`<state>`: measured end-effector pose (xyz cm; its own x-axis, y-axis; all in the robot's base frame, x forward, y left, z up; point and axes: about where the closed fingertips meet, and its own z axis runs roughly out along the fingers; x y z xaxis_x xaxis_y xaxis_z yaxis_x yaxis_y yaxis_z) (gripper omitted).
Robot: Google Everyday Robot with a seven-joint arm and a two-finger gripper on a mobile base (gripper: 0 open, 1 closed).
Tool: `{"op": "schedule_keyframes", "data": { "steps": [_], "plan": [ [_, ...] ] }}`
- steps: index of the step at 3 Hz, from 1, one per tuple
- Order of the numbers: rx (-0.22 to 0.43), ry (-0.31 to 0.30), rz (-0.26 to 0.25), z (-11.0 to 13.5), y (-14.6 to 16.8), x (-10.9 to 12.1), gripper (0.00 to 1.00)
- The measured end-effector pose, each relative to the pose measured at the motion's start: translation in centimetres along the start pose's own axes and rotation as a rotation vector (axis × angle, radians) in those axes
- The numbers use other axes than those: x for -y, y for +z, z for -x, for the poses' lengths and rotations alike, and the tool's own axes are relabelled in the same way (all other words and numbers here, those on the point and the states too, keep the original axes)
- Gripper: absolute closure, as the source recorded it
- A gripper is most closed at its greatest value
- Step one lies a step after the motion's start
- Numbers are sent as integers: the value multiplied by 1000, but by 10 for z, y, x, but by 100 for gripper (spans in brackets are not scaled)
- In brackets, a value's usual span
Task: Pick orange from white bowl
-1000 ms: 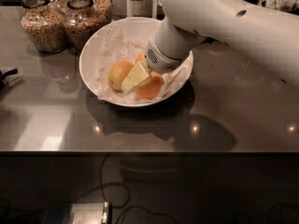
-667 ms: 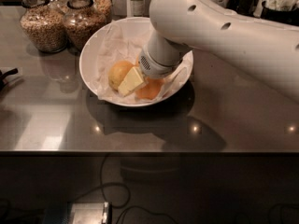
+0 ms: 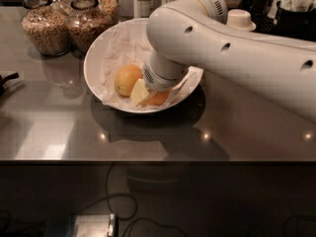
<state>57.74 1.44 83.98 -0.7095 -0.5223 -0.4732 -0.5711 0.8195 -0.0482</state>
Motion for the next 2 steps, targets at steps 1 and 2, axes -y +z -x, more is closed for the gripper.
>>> {"op": "schedule_keyframes", "data": {
  "steps": [1, 2],
  "plan": [
    [85, -2, 44, -2, -14, 8, 81],
    [289, 48, 142, 29, -32, 34, 100]
  ]
}}
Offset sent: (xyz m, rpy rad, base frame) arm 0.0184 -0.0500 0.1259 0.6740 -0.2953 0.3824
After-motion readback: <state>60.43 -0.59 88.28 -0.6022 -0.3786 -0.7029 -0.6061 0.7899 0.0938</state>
